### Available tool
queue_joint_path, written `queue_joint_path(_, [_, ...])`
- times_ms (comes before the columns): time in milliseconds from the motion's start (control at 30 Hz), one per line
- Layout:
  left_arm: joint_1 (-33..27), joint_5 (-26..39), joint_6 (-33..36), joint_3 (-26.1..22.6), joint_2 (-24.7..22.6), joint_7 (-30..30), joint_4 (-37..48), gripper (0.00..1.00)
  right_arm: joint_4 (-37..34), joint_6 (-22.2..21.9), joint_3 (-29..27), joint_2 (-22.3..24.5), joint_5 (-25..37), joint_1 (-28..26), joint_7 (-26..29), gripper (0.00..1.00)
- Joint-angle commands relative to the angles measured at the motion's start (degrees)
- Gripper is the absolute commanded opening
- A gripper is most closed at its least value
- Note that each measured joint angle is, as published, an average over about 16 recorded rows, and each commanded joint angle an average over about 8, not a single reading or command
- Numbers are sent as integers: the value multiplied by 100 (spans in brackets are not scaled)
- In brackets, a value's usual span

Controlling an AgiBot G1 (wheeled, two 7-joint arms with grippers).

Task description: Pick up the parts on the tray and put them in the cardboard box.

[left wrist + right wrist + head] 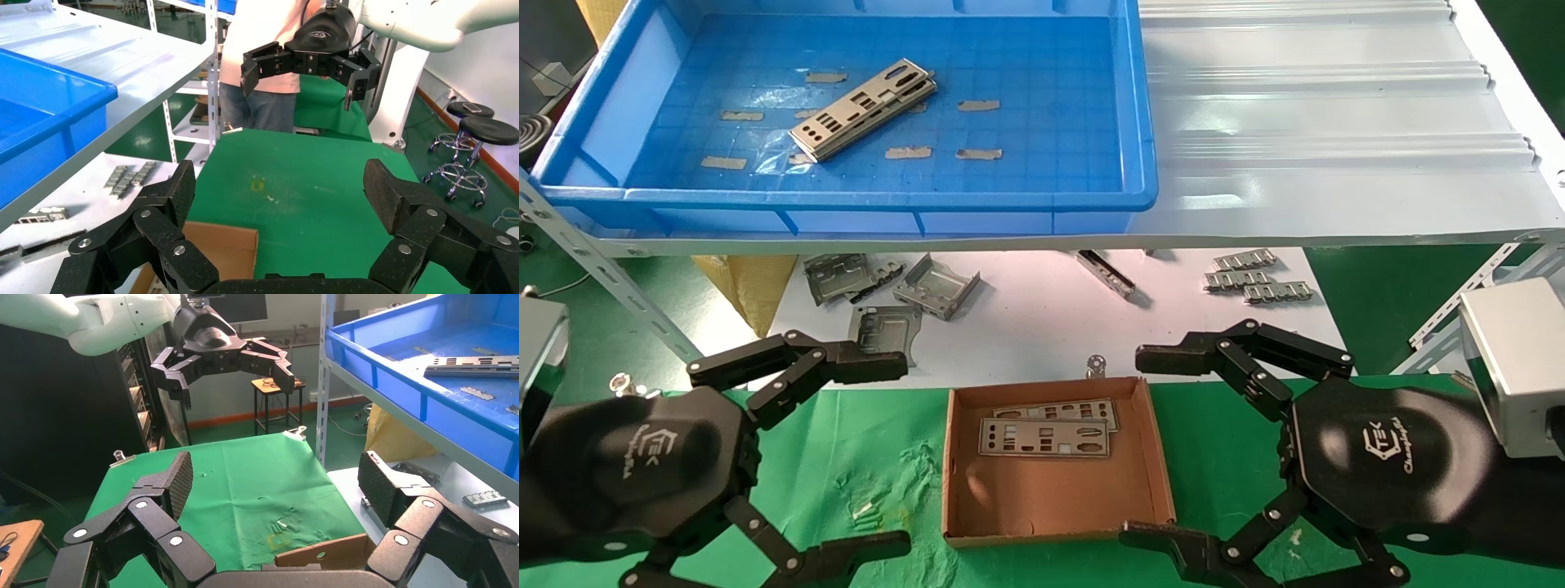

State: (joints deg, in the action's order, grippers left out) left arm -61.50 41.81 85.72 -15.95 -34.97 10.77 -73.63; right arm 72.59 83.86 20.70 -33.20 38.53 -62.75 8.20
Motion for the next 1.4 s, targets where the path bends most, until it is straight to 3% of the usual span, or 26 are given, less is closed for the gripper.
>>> queue_joint_path(33, [-1,1,-1,-2,-1,-1,2,100,0,0,0,0,0,0,0,100])
queue_joint_path(1400, [-9,5,-5,-13,-8,-5,12,100,0,0,0,0,0,0,0,100])
